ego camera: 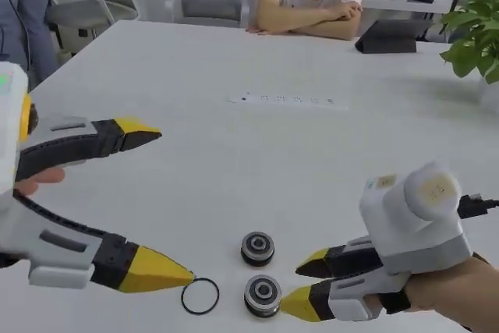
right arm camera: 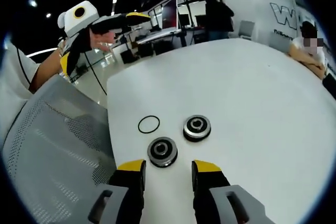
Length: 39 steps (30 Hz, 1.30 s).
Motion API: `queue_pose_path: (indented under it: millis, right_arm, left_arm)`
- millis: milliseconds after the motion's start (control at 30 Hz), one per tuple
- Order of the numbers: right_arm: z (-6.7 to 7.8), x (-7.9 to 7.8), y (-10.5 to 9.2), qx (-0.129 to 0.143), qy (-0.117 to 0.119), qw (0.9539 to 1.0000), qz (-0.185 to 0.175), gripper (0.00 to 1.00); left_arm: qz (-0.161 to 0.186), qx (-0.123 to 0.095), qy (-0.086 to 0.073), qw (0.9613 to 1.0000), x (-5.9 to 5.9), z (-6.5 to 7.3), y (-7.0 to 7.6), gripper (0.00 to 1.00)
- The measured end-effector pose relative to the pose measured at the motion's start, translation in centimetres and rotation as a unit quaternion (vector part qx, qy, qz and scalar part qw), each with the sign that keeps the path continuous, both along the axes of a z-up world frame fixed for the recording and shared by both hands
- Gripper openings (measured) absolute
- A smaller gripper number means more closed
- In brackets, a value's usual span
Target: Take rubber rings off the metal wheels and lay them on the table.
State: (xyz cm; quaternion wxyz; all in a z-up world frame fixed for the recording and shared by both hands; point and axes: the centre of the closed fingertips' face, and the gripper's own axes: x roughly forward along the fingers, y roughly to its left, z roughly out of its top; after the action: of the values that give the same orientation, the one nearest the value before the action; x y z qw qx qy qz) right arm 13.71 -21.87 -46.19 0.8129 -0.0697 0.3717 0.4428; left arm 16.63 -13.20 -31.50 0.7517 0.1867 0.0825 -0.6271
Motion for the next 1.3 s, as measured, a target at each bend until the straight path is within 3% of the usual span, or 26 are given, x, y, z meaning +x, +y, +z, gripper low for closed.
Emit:
queue_pose_path:
  millis: [200, 333, 433, 700, 833, 1033, 1300]
  right_arm:
    - [-0.5, 0.3, 0.1, 0.000, -0.010, 0.9999, -0.007, 0.35]
    - [-0.9, -0.2, 0.6, -0.008, -0.013, 0.9999, 0.003, 0.34]
    - [-1.0, -0.4, 0.9, -0.011, -0.016, 0.9997, 0.014, 0.33]
    - [-1.1, -0.5, 1.3, -0.015, -0.025, 0.9993, 0.025, 0.30]
    - [-1.2, -0.5, 1.2, -0.019, -0.024, 0.9993, 0.023, 0.29]
    - [-1.2, -0.5, 1.4, -0.020, -0.030, 0.9990, 0.026, 0.28]
    - [-1.6, -0.6, 1.4, -0.031, -0.030, 0.9985, 0.034, 0.25]
  left_arm:
    - [-0.026, 0.000, -0.002, 0.9997, 0.3, 0.5, -1.9, 0.92]
    - [-0.052, -0.004, 0.006, 0.9986, -0.3, 0.2, -3.2, 0.88]
    - [-0.064, -0.018, 0.025, 0.9975, -0.7, -0.2, -4.1, 0.86]
    - [-0.064, -0.037, 0.061, 0.9954, -1.0, -3.5, -6.4, 0.70]
    - [-0.073, 0.007, 0.063, 0.9953, -1.9, -6.6, -6.9, 0.70]
    - [-0.087, 0.032, 0.066, 0.9935, -3.0, -9.2, -7.4, 0.60]
    - [-0.074, 0.043, 0.072, 0.9938, -2.8, -11.5, -6.9, 0.40]
